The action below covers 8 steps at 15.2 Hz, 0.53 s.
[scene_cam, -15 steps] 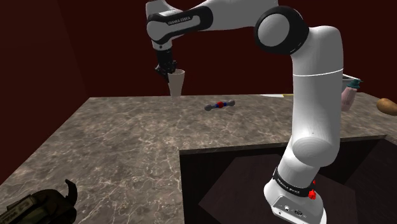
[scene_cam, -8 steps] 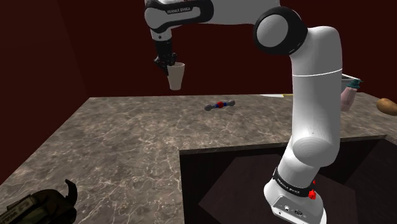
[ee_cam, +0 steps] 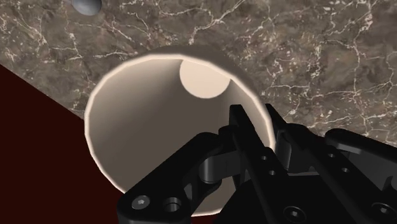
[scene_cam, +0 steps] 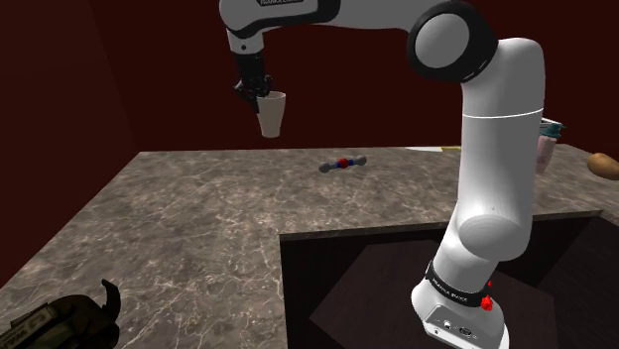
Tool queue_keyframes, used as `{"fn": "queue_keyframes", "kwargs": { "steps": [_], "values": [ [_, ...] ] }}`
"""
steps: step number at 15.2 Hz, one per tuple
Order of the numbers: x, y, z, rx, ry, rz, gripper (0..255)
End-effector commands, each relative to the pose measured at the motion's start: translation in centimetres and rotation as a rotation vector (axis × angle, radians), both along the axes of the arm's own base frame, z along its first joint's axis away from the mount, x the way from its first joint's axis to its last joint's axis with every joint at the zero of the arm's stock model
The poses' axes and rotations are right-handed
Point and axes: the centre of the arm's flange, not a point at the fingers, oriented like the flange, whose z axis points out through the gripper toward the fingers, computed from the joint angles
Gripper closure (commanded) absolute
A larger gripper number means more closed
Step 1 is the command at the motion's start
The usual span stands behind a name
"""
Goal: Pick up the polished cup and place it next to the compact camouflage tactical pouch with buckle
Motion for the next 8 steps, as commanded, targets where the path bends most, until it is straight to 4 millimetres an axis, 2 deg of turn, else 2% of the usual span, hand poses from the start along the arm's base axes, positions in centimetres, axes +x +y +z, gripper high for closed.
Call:
{"fn": "queue_keyframes", "kwargs": {
  "steps": [1,8],
  "values": [
    [-1.7,1.8,0.0,0.000,0.000,-0.001,255],
    [-7.1,9.4,0.0,0.000,0.000,-0.001,255]
  ]
}}
